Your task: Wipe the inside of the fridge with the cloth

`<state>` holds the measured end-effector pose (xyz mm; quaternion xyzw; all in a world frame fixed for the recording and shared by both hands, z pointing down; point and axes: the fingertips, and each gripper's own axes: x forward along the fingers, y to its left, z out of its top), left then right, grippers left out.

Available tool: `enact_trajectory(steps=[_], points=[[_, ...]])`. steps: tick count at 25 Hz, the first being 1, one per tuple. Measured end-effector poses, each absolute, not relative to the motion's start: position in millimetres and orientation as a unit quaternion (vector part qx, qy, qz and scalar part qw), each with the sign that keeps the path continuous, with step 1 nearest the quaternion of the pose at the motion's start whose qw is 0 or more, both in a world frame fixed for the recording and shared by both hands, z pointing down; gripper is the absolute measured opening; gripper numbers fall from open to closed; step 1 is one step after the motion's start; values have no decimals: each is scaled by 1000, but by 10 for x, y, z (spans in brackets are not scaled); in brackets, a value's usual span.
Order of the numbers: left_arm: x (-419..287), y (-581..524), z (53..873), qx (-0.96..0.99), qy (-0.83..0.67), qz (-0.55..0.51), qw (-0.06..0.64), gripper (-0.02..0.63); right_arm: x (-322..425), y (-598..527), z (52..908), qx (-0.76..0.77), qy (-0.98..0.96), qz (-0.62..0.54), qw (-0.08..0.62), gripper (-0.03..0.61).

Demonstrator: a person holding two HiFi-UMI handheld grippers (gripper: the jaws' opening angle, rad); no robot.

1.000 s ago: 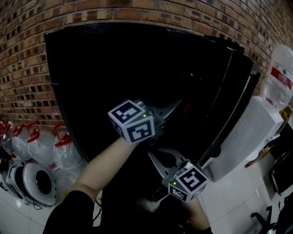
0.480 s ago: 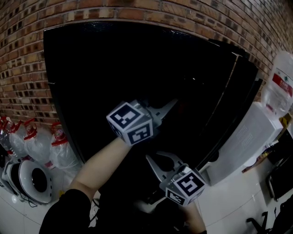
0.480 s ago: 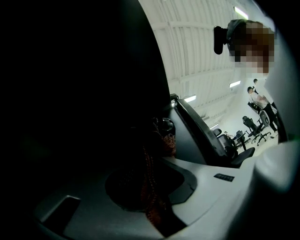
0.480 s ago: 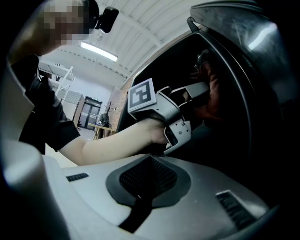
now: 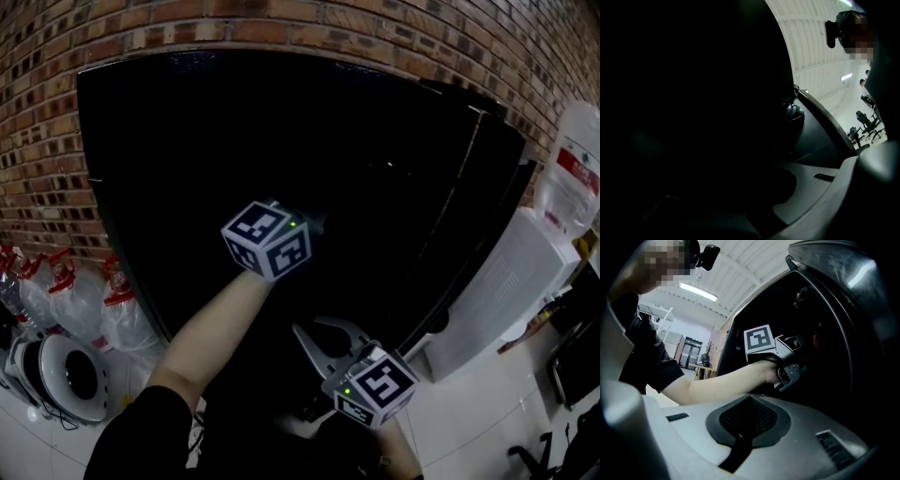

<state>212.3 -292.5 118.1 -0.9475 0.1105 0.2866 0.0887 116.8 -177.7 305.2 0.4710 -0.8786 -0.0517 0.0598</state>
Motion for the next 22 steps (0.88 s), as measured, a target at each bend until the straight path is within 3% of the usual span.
enact_trajectory(steps=[22], points=[[2281, -3791, 1107, -935, 206, 276, 85, 48, 1010, -1895, 3081, 439, -897, -27, 50, 3]])
